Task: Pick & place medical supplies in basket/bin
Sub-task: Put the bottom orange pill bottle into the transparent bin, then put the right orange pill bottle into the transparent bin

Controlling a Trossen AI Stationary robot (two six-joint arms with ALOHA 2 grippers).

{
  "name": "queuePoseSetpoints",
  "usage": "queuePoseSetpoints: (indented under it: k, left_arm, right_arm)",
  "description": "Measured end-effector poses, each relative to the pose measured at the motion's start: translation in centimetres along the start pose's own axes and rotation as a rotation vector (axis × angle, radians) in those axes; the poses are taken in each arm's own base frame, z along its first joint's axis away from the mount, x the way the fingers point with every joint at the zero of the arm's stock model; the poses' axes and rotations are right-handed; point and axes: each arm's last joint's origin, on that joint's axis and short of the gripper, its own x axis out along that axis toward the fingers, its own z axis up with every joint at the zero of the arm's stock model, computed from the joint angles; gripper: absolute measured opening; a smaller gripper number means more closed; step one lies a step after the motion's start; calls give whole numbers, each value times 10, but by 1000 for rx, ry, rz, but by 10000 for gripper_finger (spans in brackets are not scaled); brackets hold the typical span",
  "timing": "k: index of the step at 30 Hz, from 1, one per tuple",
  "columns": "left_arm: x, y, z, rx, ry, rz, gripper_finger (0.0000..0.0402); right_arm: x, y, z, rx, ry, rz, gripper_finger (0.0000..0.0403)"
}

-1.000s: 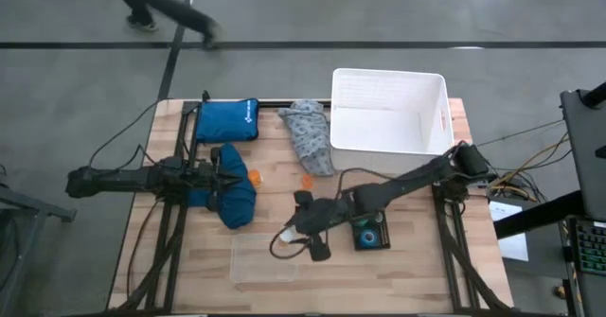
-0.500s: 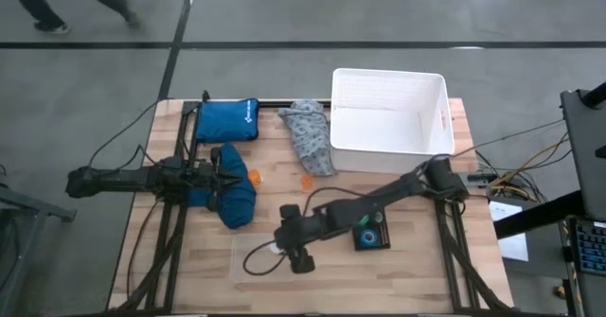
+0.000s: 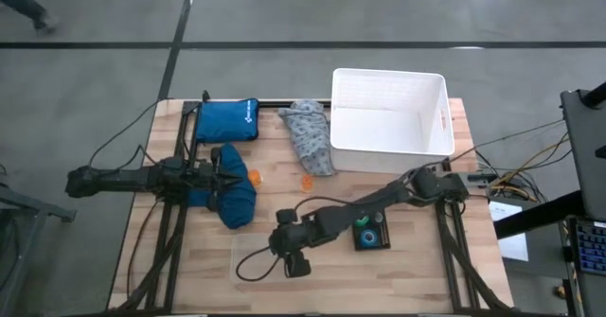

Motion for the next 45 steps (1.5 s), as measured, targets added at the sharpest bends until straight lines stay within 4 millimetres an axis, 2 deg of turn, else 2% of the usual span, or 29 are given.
queuePoseSetpoints:
  k: [9,28,37,45]
  left_arm:
    - [0,0,0,0,6,0,26]
    - [0,0,-1,-4,6,0,26]
    - [0,0,0,-4,6,1,26]
    - [0,0,0,-3,5,1,26]
  right_arm:
    - [-1,2,-5,5,-15,2,217]
    - [-6,5,2,-29,-49,10,271]
    - [-45,4,16,-61,-124,11,272]
    - [-87,0,8,-79,-178,-55,272]
